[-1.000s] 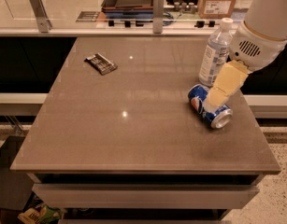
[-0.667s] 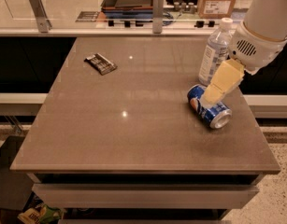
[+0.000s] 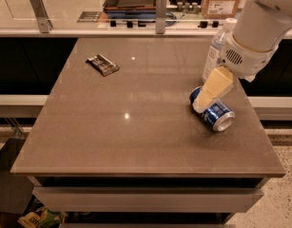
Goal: Place pepsi can upright
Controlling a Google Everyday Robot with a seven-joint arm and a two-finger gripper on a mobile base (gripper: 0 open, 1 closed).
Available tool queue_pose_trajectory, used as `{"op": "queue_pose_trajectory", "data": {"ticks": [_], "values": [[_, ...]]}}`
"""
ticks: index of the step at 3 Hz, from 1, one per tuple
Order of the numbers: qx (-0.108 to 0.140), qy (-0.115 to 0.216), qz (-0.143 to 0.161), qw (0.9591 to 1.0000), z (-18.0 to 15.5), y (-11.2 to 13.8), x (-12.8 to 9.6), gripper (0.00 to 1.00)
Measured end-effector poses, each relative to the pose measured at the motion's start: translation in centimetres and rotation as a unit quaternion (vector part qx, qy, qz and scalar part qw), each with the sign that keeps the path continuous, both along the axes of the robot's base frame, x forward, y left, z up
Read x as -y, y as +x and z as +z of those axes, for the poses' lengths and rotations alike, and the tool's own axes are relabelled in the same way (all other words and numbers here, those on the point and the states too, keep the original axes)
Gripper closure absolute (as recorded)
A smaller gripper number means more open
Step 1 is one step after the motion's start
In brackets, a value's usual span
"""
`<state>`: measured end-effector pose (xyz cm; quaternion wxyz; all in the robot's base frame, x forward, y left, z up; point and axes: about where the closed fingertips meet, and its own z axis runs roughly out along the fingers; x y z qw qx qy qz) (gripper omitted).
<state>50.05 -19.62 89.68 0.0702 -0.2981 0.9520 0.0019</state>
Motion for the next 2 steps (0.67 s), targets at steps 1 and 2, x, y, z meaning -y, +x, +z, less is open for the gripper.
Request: {"op": "queue_pose_trajectory", "data": {"ticks": [1,2], "values": [[-0.009,-0.023,-0.015,0.9996,-1.59,0.83,-0.05,0.0],[-0.008,-0.022,-0.015,0.9996,-1.58,0.88,-0.08,0.0]]}}
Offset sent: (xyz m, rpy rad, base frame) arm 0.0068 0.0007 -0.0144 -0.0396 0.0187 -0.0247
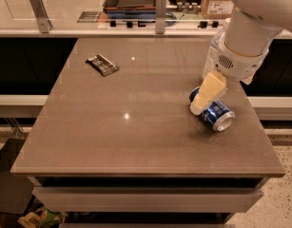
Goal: Place pepsi can upright
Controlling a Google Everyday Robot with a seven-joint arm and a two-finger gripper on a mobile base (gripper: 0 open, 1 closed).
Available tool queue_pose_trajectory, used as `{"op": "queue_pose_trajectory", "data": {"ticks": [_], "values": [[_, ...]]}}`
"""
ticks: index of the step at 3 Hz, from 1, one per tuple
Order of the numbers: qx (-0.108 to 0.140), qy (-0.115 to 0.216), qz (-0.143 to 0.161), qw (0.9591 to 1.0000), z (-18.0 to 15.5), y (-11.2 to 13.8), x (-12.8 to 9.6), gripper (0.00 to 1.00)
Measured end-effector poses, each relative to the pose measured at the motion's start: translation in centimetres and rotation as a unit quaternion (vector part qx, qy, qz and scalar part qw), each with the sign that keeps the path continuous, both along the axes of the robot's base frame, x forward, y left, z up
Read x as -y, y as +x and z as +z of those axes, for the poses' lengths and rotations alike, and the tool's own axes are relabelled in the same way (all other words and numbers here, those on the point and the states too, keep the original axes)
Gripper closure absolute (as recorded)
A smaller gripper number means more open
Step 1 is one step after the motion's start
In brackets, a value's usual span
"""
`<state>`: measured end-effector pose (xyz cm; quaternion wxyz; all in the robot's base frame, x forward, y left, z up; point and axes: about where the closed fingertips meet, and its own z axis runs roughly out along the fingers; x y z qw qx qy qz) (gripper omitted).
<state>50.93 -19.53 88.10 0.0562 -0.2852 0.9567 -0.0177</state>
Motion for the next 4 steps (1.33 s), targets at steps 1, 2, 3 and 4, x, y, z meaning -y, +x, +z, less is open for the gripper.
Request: {"op": "queue_pose_trajectory", "data": {"ticks": [1,2,3,4], "values": [[-0.013,0.005,-0.02,0.9997,-0.5,0.4,0.1,0.0],[-0.027,0.004,-0.044,0.9987,-1.5,0.7,-0.1,0.0],[-0.04,-0.002,-0.051,0.9979,-2.6,0.9,-0.4,0.0],[-0.053,-0.007,-0.057,0.997,-3.7,1.0,-0.6,0.0]]}}
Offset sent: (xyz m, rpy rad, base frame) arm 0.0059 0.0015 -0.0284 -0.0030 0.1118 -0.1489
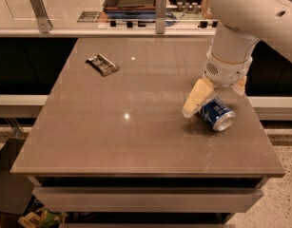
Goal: Place pepsi can upright
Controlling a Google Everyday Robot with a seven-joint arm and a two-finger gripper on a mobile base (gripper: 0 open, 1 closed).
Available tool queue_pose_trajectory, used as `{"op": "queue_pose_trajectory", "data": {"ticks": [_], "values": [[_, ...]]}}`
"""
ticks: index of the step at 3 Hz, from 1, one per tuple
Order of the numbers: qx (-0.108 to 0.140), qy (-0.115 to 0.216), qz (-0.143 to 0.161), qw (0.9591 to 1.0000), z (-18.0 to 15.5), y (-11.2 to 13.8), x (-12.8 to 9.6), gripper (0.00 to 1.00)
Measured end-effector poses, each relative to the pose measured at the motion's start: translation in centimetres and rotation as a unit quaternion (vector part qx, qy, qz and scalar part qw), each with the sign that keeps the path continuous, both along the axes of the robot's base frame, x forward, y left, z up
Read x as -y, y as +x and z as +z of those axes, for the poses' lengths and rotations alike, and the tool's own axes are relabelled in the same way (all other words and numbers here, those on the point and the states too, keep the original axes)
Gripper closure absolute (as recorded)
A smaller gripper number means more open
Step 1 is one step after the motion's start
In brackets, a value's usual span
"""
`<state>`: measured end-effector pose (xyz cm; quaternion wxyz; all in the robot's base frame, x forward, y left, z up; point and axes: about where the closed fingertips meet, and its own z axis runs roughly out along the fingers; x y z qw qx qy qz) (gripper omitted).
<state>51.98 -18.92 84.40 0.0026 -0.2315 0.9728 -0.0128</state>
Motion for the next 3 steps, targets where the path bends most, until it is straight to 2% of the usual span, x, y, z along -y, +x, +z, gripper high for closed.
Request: {"op": "queue_pose_trajectory", "data": {"ticks": [1,2,3], "values": [[-0.008,-0.005,0.0,1.0,-1.0,0.1,-0.1,0.0],[-0.011,-0.013,0.004,0.9998,-1.6,0.3,-0.3,0.17],[-0.014,-0.018,0.008,0.9997,-2.0,0.3,-0.4,0.39]]}}
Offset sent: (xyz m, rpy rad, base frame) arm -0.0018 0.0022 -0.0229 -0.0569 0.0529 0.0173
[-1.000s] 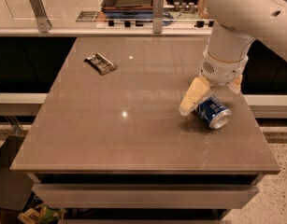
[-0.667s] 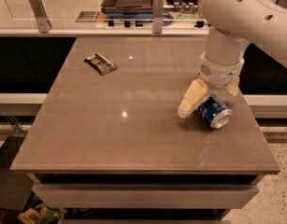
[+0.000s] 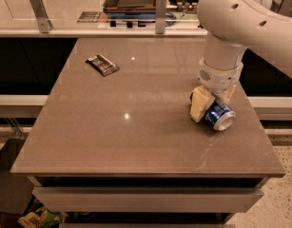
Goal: Place pepsi can upright
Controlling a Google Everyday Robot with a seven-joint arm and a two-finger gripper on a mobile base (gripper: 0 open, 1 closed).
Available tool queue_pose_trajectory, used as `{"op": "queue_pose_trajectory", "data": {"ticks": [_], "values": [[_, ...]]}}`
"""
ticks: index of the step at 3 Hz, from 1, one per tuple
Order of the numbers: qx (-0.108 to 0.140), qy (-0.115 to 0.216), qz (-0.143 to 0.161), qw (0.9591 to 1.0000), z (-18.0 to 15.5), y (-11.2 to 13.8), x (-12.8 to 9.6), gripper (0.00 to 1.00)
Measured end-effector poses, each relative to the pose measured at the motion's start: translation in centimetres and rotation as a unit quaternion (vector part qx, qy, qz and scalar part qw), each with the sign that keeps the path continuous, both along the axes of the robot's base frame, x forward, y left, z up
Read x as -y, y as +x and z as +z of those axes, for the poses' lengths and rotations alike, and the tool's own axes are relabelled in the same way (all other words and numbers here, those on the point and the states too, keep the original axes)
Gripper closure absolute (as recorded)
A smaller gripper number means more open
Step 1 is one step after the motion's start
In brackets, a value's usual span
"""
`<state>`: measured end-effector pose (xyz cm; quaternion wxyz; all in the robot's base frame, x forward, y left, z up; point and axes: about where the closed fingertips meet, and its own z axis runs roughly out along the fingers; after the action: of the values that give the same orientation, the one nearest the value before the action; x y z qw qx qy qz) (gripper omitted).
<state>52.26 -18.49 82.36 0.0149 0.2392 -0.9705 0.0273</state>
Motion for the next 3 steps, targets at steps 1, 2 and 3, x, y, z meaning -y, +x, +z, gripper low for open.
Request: {"op": "queue_pose_trajectory", "data": {"ticks": [1,2,3], "values": [[-0.003,-0.006,0.004,1.0,-0.3,-0.1,-0.1,0.63],[-0.001,-0.004,0.006,1.0,0.1,-0.2,-0.2,0.87],[0.027,0.033,0.008,0.9991,3.7,0.0,0.1,1.0]]}}
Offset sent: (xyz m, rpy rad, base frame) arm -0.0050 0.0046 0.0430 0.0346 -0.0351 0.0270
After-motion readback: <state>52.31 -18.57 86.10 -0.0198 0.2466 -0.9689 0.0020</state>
